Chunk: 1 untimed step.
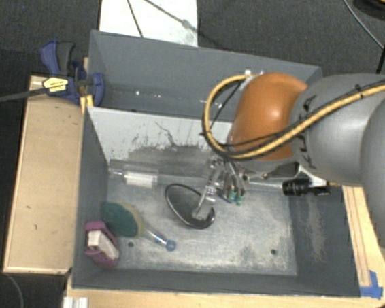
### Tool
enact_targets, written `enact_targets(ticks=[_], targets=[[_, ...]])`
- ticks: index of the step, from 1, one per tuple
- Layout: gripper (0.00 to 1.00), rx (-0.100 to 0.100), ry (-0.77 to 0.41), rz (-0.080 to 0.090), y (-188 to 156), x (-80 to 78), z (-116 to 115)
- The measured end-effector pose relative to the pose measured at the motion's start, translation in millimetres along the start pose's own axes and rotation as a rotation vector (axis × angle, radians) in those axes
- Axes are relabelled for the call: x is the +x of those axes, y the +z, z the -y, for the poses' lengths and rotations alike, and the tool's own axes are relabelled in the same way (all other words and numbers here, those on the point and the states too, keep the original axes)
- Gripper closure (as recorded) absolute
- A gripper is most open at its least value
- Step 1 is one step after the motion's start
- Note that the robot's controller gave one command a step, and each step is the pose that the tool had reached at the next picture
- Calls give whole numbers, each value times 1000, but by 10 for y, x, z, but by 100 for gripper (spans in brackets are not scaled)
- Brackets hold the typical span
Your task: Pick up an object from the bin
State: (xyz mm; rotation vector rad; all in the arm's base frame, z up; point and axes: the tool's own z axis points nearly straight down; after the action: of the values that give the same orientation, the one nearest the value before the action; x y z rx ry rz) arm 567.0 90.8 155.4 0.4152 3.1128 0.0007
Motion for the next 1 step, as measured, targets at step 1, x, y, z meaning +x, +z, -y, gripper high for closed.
enact_targets(ticks=[1], targets=[[0, 2, 67, -3, 847, 39, -23]])
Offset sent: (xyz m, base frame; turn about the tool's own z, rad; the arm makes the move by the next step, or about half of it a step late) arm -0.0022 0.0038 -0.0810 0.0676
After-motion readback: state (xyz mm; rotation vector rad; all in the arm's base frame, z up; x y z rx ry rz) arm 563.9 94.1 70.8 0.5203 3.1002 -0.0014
